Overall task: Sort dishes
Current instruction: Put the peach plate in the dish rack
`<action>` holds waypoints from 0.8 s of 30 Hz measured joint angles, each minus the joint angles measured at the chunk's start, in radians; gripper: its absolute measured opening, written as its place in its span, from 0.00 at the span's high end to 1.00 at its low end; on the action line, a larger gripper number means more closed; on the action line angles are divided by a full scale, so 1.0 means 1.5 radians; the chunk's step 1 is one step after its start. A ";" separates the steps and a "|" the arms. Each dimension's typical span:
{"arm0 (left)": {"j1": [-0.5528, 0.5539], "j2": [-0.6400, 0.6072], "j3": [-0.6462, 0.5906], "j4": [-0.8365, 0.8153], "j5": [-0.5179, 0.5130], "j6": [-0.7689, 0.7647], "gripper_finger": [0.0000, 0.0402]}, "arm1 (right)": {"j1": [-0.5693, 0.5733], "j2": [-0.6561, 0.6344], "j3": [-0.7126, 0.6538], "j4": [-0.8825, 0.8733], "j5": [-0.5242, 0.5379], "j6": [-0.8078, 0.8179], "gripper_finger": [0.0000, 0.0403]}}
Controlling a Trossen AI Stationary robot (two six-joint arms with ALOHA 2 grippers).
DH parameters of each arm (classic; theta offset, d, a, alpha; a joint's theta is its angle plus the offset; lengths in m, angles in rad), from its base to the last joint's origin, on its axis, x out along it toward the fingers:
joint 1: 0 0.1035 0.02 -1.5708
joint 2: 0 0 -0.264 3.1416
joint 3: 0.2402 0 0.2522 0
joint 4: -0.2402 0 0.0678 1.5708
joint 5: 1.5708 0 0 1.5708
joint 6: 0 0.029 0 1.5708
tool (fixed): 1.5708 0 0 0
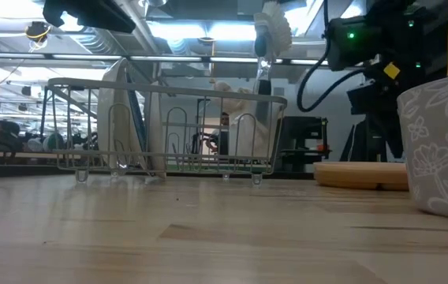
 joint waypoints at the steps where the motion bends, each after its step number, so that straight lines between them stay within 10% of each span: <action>1: 0.000 0.000 0.000 -0.001 0.000 0.000 0.78 | 0.000 0.001 -0.002 0.000 -0.001 0.009 0.61; 24: 0.000 0.000 0.000 -0.001 0.000 -0.001 0.78 | 0.000 0.013 -0.008 0.051 -0.035 0.054 0.66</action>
